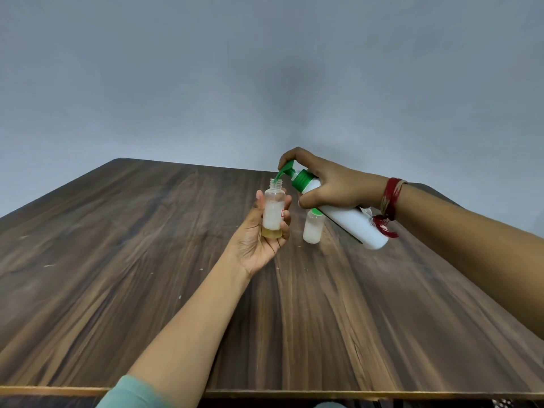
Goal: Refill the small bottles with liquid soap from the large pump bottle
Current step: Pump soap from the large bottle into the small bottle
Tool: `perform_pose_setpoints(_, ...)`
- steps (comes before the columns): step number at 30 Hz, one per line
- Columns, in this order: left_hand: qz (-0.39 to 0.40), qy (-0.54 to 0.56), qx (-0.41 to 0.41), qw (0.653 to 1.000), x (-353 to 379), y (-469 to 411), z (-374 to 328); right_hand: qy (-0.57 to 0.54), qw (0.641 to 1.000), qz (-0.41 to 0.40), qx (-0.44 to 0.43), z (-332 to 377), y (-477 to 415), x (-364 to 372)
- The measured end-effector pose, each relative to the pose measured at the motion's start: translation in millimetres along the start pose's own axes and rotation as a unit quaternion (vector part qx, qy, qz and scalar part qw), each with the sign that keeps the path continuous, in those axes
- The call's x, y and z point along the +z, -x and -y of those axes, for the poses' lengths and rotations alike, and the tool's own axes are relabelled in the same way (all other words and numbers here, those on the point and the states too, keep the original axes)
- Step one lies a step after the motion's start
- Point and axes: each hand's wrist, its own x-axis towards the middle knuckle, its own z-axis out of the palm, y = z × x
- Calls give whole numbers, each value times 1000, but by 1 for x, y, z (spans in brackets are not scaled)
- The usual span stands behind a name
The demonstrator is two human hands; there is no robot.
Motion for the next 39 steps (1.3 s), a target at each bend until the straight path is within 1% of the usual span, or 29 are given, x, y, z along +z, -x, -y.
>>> perform_pose_setpoints(11,-4,8,9,1000,-1,-1,-3,-13,1000,0,-12,0,-2,4)
perform_pose_setpoints(16,-3,4,7,1000,0,0,-2,10,1000,-2,-16,1,0,0)
perform_pose_setpoints(22,-6,-8,6,1000,3,1,1,46,999,-25,-11,5,2,-2)
perform_pose_setpoints(30,-4,5,11,1000,1,1,-1,53,998,-7,-21,3,2,1)
perform_pose_setpoints(39,-7,-3,6,1000,1,1,0,50,999,-11,-18,2,4,-1)
